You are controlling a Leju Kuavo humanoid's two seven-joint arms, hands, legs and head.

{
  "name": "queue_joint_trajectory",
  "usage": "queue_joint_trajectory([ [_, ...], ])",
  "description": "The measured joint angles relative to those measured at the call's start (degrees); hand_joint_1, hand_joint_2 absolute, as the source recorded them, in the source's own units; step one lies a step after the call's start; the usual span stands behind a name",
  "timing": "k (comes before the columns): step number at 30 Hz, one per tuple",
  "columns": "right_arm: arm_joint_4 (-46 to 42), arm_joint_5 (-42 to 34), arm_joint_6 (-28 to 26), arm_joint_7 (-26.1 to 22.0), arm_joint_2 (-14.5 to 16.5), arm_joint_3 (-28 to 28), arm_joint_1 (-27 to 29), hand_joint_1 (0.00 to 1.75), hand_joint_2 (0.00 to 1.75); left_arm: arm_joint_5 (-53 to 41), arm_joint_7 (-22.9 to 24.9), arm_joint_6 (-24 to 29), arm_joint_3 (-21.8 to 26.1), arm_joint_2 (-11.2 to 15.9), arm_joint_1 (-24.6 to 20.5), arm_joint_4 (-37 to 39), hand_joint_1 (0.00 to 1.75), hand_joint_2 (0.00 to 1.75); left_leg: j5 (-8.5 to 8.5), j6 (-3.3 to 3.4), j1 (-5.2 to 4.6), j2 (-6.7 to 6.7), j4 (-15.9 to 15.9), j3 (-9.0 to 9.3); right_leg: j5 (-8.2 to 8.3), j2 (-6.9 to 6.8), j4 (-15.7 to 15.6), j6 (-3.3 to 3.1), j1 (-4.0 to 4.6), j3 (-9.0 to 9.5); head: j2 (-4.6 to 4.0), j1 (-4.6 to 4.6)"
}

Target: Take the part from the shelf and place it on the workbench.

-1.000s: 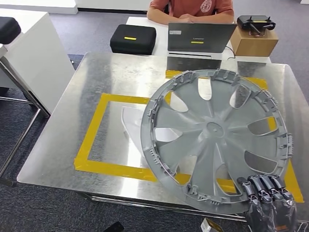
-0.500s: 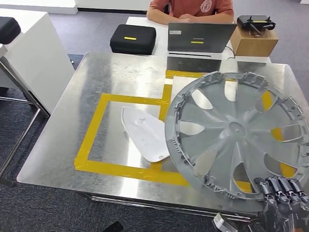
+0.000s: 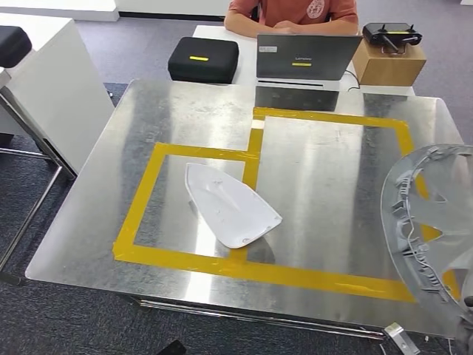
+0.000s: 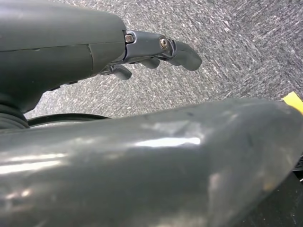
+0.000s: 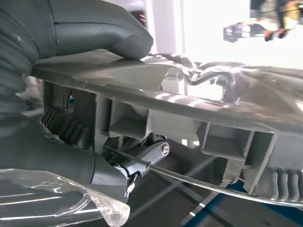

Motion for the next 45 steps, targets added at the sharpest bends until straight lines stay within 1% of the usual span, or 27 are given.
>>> queue_joint_trajectory([
  [4, 0.5, 0.0, 0.0, 0.0, 0.6, -1.1, 0.0, 1.75, 1.75, -0.1, 0.0, 0.0, 0.1, 0.0, 0.0, 0.0, 0.00, 0.00, 0.01, -0.01, 0.02, 0.00, 0.0, 0.00, 0.00, 0.02, 0.0, 0.00, 0.02, -0.02, 0.00, -0.01],
  [12, 1.4, 0.0, 0.1, 0.1, 0.7, -1.3, 0.0, 1.75, 1.75, -0.7, 0.1, -0.1, 0.1, 0.0, 0.0, 0.0, 0.00, 0.00, 0.03, -0.02, 0.04, 0.00, 0.0, 0.00, 0.00, 0.01, 0.0, -0.01, 0.03, 0.00, 0.00, 0.01],
  [14, 1.7, 0.1, 0.6, 1.6, 0.2, -0.4, 0.2, 1.75, 1.75, -0.9, 0.2, -0.1, 0.1, 0.0, 0.0, 0.0, 0.00, 0.00, 0.03, -0.02, 0.03, 0.00, 0.0, -0.01, 0.00, 0.00, 0.0, 0.00, 0.03, 0.01, 0.00, 0.00],
  [15, 1.8, 0.1, 1.1, 3.3, -0.6, 0.6, 0.5, 1.75, 1.75, -1.1, 0.2, -0.2, 0.1, 0.0, 0.0, 0.0, 0.00, 0.00, 0.03, -0.02, 0.03, -0.01, 0.0, -0.02, 0.00, -0.01, 0.0, 0.00, 0.02, 0.02, 0.00, -0.01],
  [16, 1.9, 0.2, 1.9, 6.2, -1.9, 2.0, 0.8, 1.75, 1.75, -1.2, 0.3, -0.2, 0.1, 0.0, -0.1, 0.0, 0.00, 0.00, 0.04, -0.01, 0.02, -0.01, 0.0, -0.03, 0.00, -0.01, 0.0, 0.00, 0.01, 0.02, 0.00, -0.02],
  [17, 2.0, 0.2, 3.1, 10.5, -3.9, 3.8, 1.1, 1.75, 1.75, -1.3, 0.4, -0.2, 0.1, 0.0, -0.1, 0.0, 0.00, 0.00, 0.04, 0.01, 0.01, -0.01, 0.0, -0.04, 0.00, -0.02, 0.0, 0.00, 0.00, 0.03, 0.00, -0.01],
  [19, 2.1, 0.1, 5.7, 20.8, -9.5, 8.8, 1.8, 1.75, 1.75, -1.4, 0.4, -0.2, 0.1, 0.1, -0.1, 0.0, 0.00, 0.00, 0.06, 0.04, -0.02, -0.01, 0.0, -0.06, 0.01, -0.02, 0.0, 0.01, -0.03, 0.03, 0.00, 0.01],
  [20, 2.1, 0.1, 6.8, 25.1, -12.4, 11.3, 2.0, 1.75, 1.75, -1.4, 0.4, -0.2, 0.1, 0.1, -0.2, 0.0, 0.00, 0.00, 0.06, 0.04, -0.04, -0.01, 0.0, -0.06, 0.01, -0.01, 0.0, 0.01, -0.04, 0.02, 0.00, 0.03],
  [21, 2.1, 0.1, 7.4, 27.9, -14.9, 13.6, 2.2, 1.75, 1.75, -1.4, 0.4, -0.2, 0.1, 0.1, -0.2, 0.0, 0.00, 0.00, 0.05, 0.06, -0.07, 0.00, 0.0, -0.05, 0.01, -0.01, 0.0, 0.02, -0.06, 0.02, 0.00, 0.03],
  [22, 2.1, 0.0, 7.8, 29.2, -16.8, 15.4, 2.3, 1.75, 1.75, -1.5, 0.4, -0.2, 0.1, 0.1, -0.2, 0.0, 0.00, 0.00, 0.04, 0.08, -0.09, 0.00, 0.0, -0.04, 0.02, -0.01, 0.0, 0.03, -0.08, 0.02, 0.00, 0.03],
  [24, 2.1, 0.0, 8.1, 29.8, -19.6, 18.2, 2.4, 1.75, 1.75, -1.5, 0.5, -0.2, 0.1, 0.2, -0.3, 0.0, 0.00, 0.00, 0.01, 0.15, -0.12, 0.00, 0.1, -0.03, 0.03, -0.01, 0.0, 0.05, -0.11, 0.01, 0.00, 0.01],
  [27, 2.2, -0.1, 8.3, 30.0, -22.1, 20.8, 2.7, 1.75, 1.75, -1.5, 0.5, -0.3, 0.1, 0.2, -0.3, 0.0, 0.00, 0.00, -0.01, 0.22, -0.11, 0.00, 0.1, -0.03, 0.02, -0.01, 0.0, 0.06, -0.10, -0.01, 0.00, 0.01],
  [30, 2.2, -0.1, 8.3, 30.1, -23.9, 22.3, 3.0, 1.75, 1.75, -1.5, 0.5, -0.3, 0.1, 0.3, -0.3, 0.0, 0.00, 0.00, 0.00, 0.23, -0.09, -0.01, 0.0, -0.03, 0.02, -0.01, 0.0, 0.06, -0.08, -0.02, 0.00, -0.01],
  [31, 2.2, -0.1, 8.7, 30.9, -24.4, 22.8, 3.0, 1.75, 1.75, -1.5, 0.5, -0.3, 0.1, 0.3, -0.3, 0.0, 0.00, 0.00, 0.00, 0.23, -0.06, -0.01, 0.0, -0.05, 0.02, -0.02, 0.0, 0.06, -0.06, -0.01, 0.00, -0.01],
  [32, 2.2, -0.1, 9.7, 33.0, -25.4, 23.6, 2.7, 1.75, 1.75, -1.5, 0.5, -0.3, 0.1, 0.3, -0.3, 0.0, 0.00, 0.00, 0.01, 0.23, -0.04, -0.01, 0.0, -0.08, 0.02, -0.02, 0.0, 0.06, -0.05, 0.01, 0.00, 0.00],
  [33, 2.3, -0.1, 11.3, 37.0, -27.4, 25.1, 1.9, 1.75, 1.75, -1.5, 0.5, -0.3, 0.1, 0.3, -0.3, 0.0, 0.00, 0.00, 0.02, 0.24, -0.04, 0.00, 0.0, -0.13, 0.04, 0.00, 0.0, 0.04, -0.07, 0.00, 0.00, -0.02],
  [34, 2.4, 0.0, 13.3, 43.3, -30.3, 27.6, 0.4, 1.75, 1.75, -1.5, 0.5, -0.3, 0.1, 0.3, -0.4, 0.0, 0.00, 0.00, 0.07, 0.26, -0.05, 0.02, 0.0, -0.18, 0.09, 0.04, 0.1, 0.06, -0.11, -0.04, 0.00, -0.08],
  [35, 2.6, -0.1, 15.1, 51.6, -33.7, 31.3, -1.4, 1.75, 1.75, -1.6, 0.5, -0.3, 0.1, 0.2, -0.5, 0.0, 0.00, 0.00, 0.13, 0.28, -0.08, 0.02, 0.0, -0.21, 0.15, 0.05, 0.1, 0.09, -0.13, -0.08, 0.00, -0.11],
  [36, 2.8, -0.1, 16.4, 61.2, -37.2, 36.2, -3.5, 1.75, 1.75, -1.7, 0.5, -0.4, 0.1, 0.2, -0.7, 0.0, 0.00, 0.00, 0.21, 0.32, -0.10, -0.03, 0.0, -0.21, 0.19, -0.01, 0.0, 0.12, -0.13, -0.13, 0.00, -0.09],
  [37, 3.1, -0.1, 17.1, 69.0, -40.2, 41.7, -5.5, 1.75, 1.75, -1.7, 0.5, -0.4, 0.2, 0.2, -0.8, 0.0, 0.00, 0.00, 0.29, 0.37, -0.11, -0.11, 0.0, -0.18, 0.21, -0.08, 0.0, 0.17, -0.10, -0.15, 0.00, -0.03],
  [38, 3.4, -0.1, 17.3, 74.4, -42.6, 47.2, -7.2, 1.75, 1.75, -1.8, 0.5, -0.5, 0.2, 0.2, -0.9, 0.0, 0.00, 0.00, 0.33, 0.41, -0.12, -0.19, 0.0, -0.15, 0.22, -0.17, 0.0, 0.20, -0.09, -0.13, 0.00, 0.03],
  [39, 3.6, -0.1, 17.4, 77.0, -44.5, 52.3, -8.5, 1.75, 1.75, -1.8, 0.6, -0.5, 0.2, 0.2, -0.8, 0.0, 0.00, 0.00, 0.35, 0.44, -0.13, -0.26, 0.1, -0.12, 0.22, -0.23, 0.0, 0.22, -0.09, -0.12, 0.00, 0.08],
  [41, 4.0, -0.1, 17.4, 77.0, -47.3, 59.6, -9.5, 1.75, 1.75, -1.9, 0.9, -0.6, 0.3, 0.3, -0.6, 0.0, 0.00, 0.00, 0.34, 0.45, -0.14, -0.28, 0.1, -0.14, 0.23, -0.24, 0.0, 0.23, -0.12, -0.11, 0.00, 0.04],
  [43, 4.4, -0.3, 17.4, 76.9, -49.3, 64.2, -9.8, 1.75, 1.75, -2.0, 1.0, -0.6, 0.3, 0.4, -0.5, 0.0, 0.00, 0.00, 0.34, 0.45, -0.11, -0.27, 0.1, -0.24, 0.22, -0.21, 0.0, 0.23, -0.11, -0.15, 0.00, 0.05],
  [45, 4.8, -0.3, 17.3, 76.9, -50.7, 67.6, -10.1, 1.75, 1.75, -2.0, 1.0, -0.6, 0.3, 0.4, -0.5, 0.0, 0.00, 0.00, 0.33, 0.45, -0.11, -0.24, 0.0, -0.29, 0.22, -0.16, 0.0, 0.23, -0.10, -0.19, 0.00, 0.04],
])
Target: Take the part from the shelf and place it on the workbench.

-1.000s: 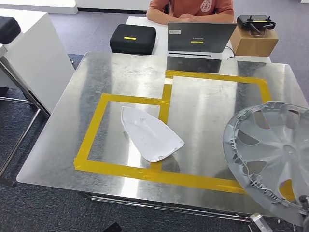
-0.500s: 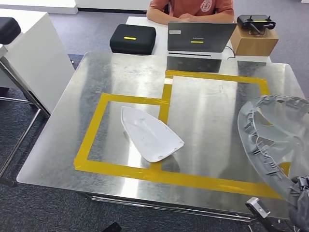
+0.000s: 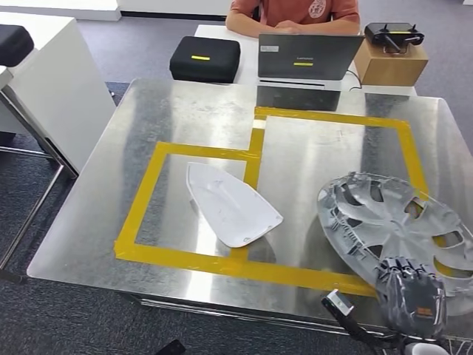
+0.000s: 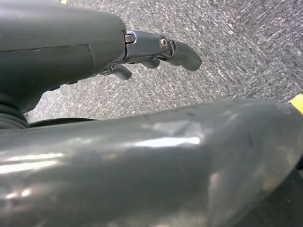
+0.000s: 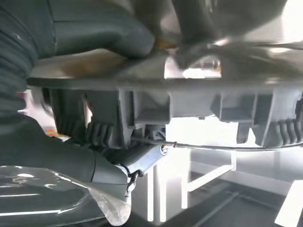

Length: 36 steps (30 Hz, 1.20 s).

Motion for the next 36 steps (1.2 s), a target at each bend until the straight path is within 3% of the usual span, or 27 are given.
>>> queue_joint_trajectory([
  [8, 1.1, 0.1, 0.0, -0.2, -1.6, 6.1, -2.1, 1.75, 1.75, -0.1, 0.0, -0.3, 0.4, 0.0, 0.0, 0.0, 0.00, 0.00, 0.00, 0.00, 0.00, 0.01, 0.0, 0.02, 0.00, 0.01, 0.0, 0.00, 0.01, 0.01, 0.00, 0.03],
  [27, 2.1, 0.1, 0.0, -0.2, -2.2, 9.5, -3.6, 1.75, 1.75, -0.4, 0.1, -0.3, 0.5, 0.0, 0.0, 0.0, 0.00, 0.00, 0.00, 0.00, -0.01, 0.01, 0.0, 0.03, 0.00, 0.01, 0.0, 0.00, -0.01, 0.02, 0.00, 0.02],
  [31, 2.2, 0.1, 0.1, -0.1, -2.3, 10.0, -4.1, 0.00, 0.00, -0.4, 0.0, -0.3, 0.5, 0.0, 0.0, 0.0, 0.00, 1.75, 0.00, 0.00, -0.01, 0.01, 0.0, 0.03, 0.00, 0.01, 0.0, 0.00, -0.01, 0.02, 0.00, 0.02],
  [32, 2.2, 0.1, 0.1, -0.1, -2.4, 10.2, -4.2, 0.00, 0.00, -0.5, -0.1, -0.4, 0.5, 0.0, -0.1, 0.0, 0.00, 1.75, 0.00, 0.00, -0.01, 0.01, 0.0, 0.03, 0.00, 0.01, 0.0, 0.00, -0.01, 0.02, 0.00, 0.02],
  [36, 2.4, 0.1, 0.1, -0.1, -2.8, 10.3, -4.6, 0.00, 0.00, -0.4, -1.0, -0.3, 0.5, 0.0, -0.1, 0.0, 0.00, 0.00, 0.00, 0.00, -0.02, 0.01, 0.0, 0.05, 0.00, 0.01, 0.0, 0.00, -0.01, 0.02, 0.00, 0.03],
])
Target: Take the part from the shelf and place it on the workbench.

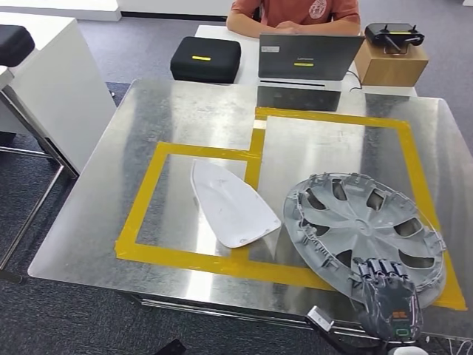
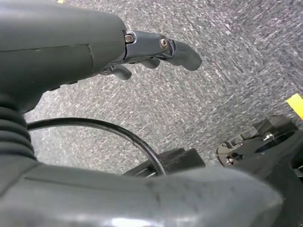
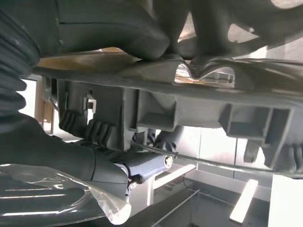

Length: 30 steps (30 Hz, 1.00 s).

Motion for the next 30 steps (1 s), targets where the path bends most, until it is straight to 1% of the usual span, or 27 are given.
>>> queue_joint_trajectory([
  [10, 0.0, 0.0, 1.0, 0.0, -0.2, -1.0, 0.2, 0.00, 0.00, 0.3, -0.7, 0.1, 0.4, 0.1, 0.0, 0.0, 0.00, 0.00, -0.01, 0.00, 0.00, 0.00, 0.0, -0.01, 0.00, 0.00, 0.0, 0.00, 0.00, -0.01, 0.00, -0.01],
  [13, 0.0, 0.0, 1.4, 0.0, -0.2, -2.1, 0.4, 0.00, 0.00, 0.4, -0.7, 0.0, 0.6, 0.1, 0.1, 0.0, 0.00, 0.00, -0.01, 0.00, 0.00, 0.00, 0.0, -0.02, 0.00, 0.00, 0.0, 0.00, 0.00, 0.00, 0.00, -0.01],
  [17, -1.4, 0.0, 2.2, 0.0, -0.5, -5.5, 0.9, 0.00, 0.00, 0.5, -1.0, 0.0, 0.9, 0.2, 0.2, 0.0, 0.00, 0.00, 0.00, 0.00, -0.01, 0.00, 0.0, -0.02, 0.00, -0.01, 0.0, 0.00, -0.01, 0.01, 0.00, 0.00],
  [22, -6.1, 0.0, 3.4, 0.0, -1.5, -10.5, 2.6, 0.00, 0.00, 1.0, -1.5, 0.0, 1.5, 0.4, 0.6, 0.0, 0.00, 0.00, 0.00, 0.01, -0.02, 0.00, 0.0, 0.00, 0.01, 0.00, 0.0, 0.01, -0.03, 0.00, 0.00, 0.00],
  [30, -15.2, 0.0, 3.7, 0.0, -4.6, -15.6, 4.8, 0.00, 0.00, 1.3, -2.2, 0.0, 2.4, 0.5, 1.1, 0.0, 0.00, 0.00, -0.02, 0.03, -0.03, 0.00, 0.0, -0.02, -0.01, 0.00, 0.0, 0.02, -0.04, -0.02, 0.00, 0.00],
])
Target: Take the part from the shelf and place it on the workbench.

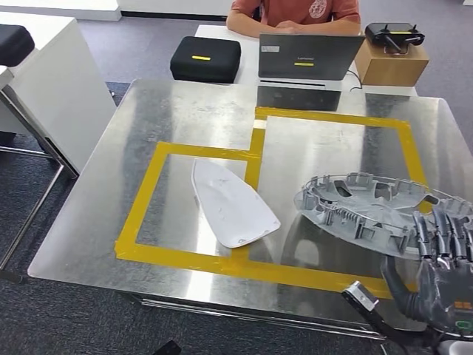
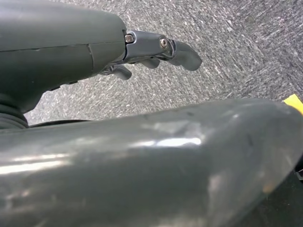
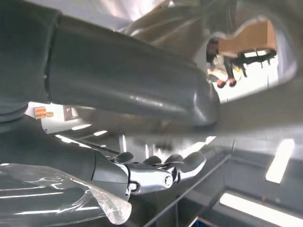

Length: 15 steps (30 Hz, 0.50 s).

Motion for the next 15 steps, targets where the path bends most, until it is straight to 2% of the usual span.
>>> queue_joint_trajectory([
  [2, -2.5, 0.0, -0.4, -0.7, -0.8, -1.7, 0.7, 0.00, 0.00, 0.1, -0.1, 0.0, 0.3, 0.0, 0.1, 0.0, 0.00, 0.00, 0.00, 0.00, 0.00, 0.00, 0.0, 0.00, 0.00, -0.01, 0.0, 0.00, 0.00, 0.01, 0.00, 0.00],
  [4, -4.9, 0.0, -1.3, -3.4, -1.0, -4.5, 2.3, 0.00, 0.00, 0.2, -0.2, 0.1, 0.6, 0.0, 0.2, 0.0, 0.00, 0.00, 0.00, 0.00, 0.00, -0.02, 0.0, 0.02, -0.01, -0.04, 0.0, 0.01, 0.01, 0.03, 0.00, 0.01],
  [5, -6.0, 0.0, -2.4, -6.2, -0.6, -6.2, 3.7, 0.00, 0.00, 0.3, -0.3, 0.1, 0.7, 0.0, 0.3, 0.0, 0.00, 0.00, 0.00, 0.00, 0.00, -0.03, 0.0, 0.05, -0.01, -0.06, 0.0, 0.01, 0.02, 0.02, 0.00, 0.01],
  [6, -6.8, 0.0, -4.8, -11.2, 1.5, -8.7, 5.6, 0.00, 0.00, 0.3, -0.4, 0.1, 0.8, 0.0, 0.4, 0.0, 0.00, 0.00, 0.00, 0.00, 0.05, -0.05, 0.0, 0.07, -0.01, -0.10, 0.0, 0.01, 0.07, 0.05, 0.00, 0.01],
  [7, -7.3, 0.0, -8.6, -18.5, 5.6, -11.9, 7.6, 0.00, 0.00, 0.3, -0.5, 0.1, 0.9, 0.0, 0.6, 0.0, 0.00, 0.00, 0.00, -0.02, 0.15, -0.08, 0.0, 0.09, -0.01, -0.13, 0.0, 0.00, 0.18, 0.07, 0.00, 0.06],
  [9, -7.6, 0.0, -17.2, -39.8, 18.5, -20.0, 10.8, 0.00, 0.00, 0.3, -0.7, 0.1, 1.1, -0.1, 0.9, 0.0, 0.00, 0.00, -0.11, -0.06, 0.29, -0.09, 0.0, 0.10, -0.04, -0.13, -0.1, -0.05, 0.31, 0.14, 0.00, 0.20],
  [10, -7.6, 0.0, -19.9, -51.2, 24.6, -23.9, 11.8, 0.00, 0.00, 0.3, -0.7, 0.0, 1.2, -0.1, 1.0, 0.0, 0.00, 0.00, -0.17, -0.06, 0.31, -0.05, -0.1, 0.15, -0.07, -0.06, -0.1, -0.08, 0.32, 0.16, 0.00, 0.01],
  [11, -7.6, 0.0, -21.1, -61.5, 29.3, -27.1, 12.6, 0.00, 0.00, 0.3, -0.7, 0.0, 1.4, -0.2, 1.1, 0.0, 0.00, 0.00, -0.23, -0.06, 0.29, 0.01, -0.1, 0.20, -0.12, 0.02, -0.1, -0.14, 0.29, 0.18, 0.00, -0.21],
  [12, -7.5, 0.0, -21.3, -69.8, 33.1, -29.9, 13.5, 0.00, 0.00, 0.3, -0.7, 0.0, 1.5, -0.2, 1.1, 0.0, 0.00, 0.00, -0.26, -0.04, 0.29, 0.07, -0.1, 0.26, -0.16, 0.09, -0.1, -0.18, 0.29, 0.21, 0.00, -0.51],
  [13, -7.4, 0.0, -21.3, -75.4, 36.0, -32.3, 14.2, 0.00, 0.00, 0.3, -0.7, 0.0, 1.6, -0.3, 1.0, 0.0, 0.00, 0.00, -0.26, -0.09, 0.32, 0.08, -0.2, 0.28, -0.19, 0.10, -0.1, -0.23, 0.33, 0.22, 0.00, -0.71],
  [14, -7.3, 0.0, -21.2, -78.0, 38.7, -34.2, 14.9, 0.00, 0.00, 0.3, -0.7, 0.0, 1.7, -0.3, 1.0, 0.0, 0.00, 0.00, -0.25, -0.13, 0.35, 0.08, -0.2, 0.27, -0.20, 0.09, -0.1, -0.25, 0.36, 0.23, 0.00, -0.72],
  [15, -7.2, 0.0, -21.2, -77.7, 41.1, -35.9, 15.3, 0.00, 0.00, 0.3, -0.7, 0.0, 1.8, -0.3, 1.0, 0.0, 0.00, 0.00, -0.24, -0.17, 0.34, 0.09, -0.2, 0.28, -0.20, 0.09, -0.1, -0.26, 0.35, 0.23, 0.00, -0.73],
])
